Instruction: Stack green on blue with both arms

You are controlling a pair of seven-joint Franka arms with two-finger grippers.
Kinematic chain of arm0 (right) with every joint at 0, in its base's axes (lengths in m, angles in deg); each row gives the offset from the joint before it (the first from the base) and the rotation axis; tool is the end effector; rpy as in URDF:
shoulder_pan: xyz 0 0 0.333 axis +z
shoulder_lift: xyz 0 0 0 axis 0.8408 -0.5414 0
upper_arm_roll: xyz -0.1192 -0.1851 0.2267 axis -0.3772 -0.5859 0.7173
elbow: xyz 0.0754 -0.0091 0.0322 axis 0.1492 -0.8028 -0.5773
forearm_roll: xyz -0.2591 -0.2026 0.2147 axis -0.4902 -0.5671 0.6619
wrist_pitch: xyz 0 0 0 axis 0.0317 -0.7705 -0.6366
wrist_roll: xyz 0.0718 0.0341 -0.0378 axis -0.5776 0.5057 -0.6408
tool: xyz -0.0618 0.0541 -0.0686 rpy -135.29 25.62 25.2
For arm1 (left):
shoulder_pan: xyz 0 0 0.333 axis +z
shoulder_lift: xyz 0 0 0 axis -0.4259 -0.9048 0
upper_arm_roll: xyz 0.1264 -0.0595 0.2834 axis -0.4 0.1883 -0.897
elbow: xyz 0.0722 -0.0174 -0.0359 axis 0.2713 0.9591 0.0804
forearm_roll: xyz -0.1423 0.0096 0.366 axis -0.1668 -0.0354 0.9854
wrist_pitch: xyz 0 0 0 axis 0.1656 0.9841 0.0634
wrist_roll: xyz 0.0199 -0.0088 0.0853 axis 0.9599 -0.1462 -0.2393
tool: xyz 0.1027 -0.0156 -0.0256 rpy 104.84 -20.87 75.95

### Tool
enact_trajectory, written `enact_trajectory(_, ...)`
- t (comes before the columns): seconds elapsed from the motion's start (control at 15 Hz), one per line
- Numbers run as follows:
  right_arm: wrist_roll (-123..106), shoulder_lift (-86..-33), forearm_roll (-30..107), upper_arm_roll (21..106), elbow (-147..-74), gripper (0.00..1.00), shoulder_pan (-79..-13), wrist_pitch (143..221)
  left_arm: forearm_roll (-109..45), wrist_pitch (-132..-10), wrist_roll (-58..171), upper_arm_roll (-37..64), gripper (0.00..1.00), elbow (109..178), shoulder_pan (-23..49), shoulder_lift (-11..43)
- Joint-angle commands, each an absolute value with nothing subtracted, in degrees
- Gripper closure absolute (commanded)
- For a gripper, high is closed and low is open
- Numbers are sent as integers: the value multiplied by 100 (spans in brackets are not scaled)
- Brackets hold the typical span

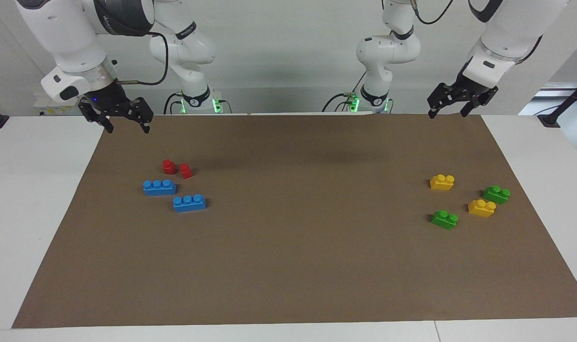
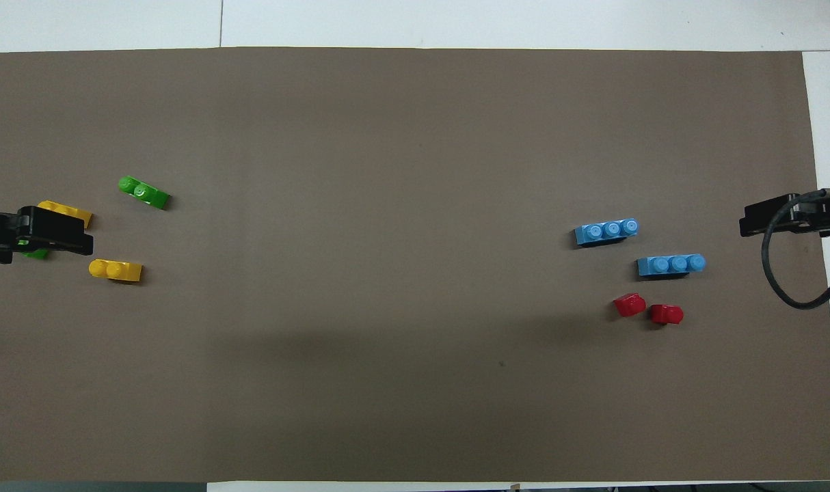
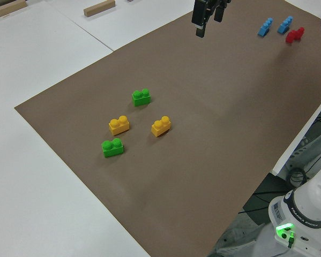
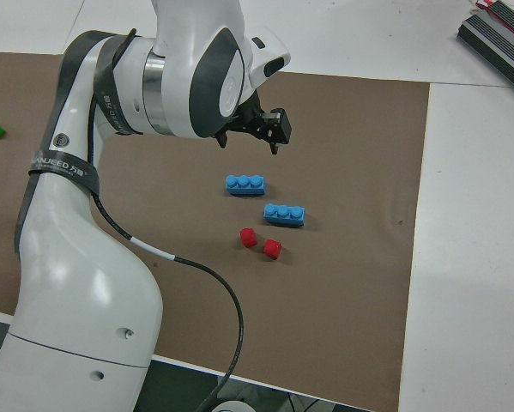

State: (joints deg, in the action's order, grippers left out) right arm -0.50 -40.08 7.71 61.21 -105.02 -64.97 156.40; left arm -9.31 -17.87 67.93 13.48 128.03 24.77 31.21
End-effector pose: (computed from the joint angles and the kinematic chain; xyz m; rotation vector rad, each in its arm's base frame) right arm 0.5323 -0.0216 0.6021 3.1338 -0.0628 -0.0529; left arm 0.5163 -0.0383 0.6350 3.0964 0.0187 -0.1036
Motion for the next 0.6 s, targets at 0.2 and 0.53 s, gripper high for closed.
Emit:
enact_trajectory(0.2,-137,-3925,742,6148,-10564,0,-6548,15626,-990,-1869,6861,1302,0,12717,2424,3107)
enact_trajectory(0.53,-119,-3925,742,6148,-10564,0,-6531,15643,-964,-2168,6835,1241,0,12858,2529,3178)
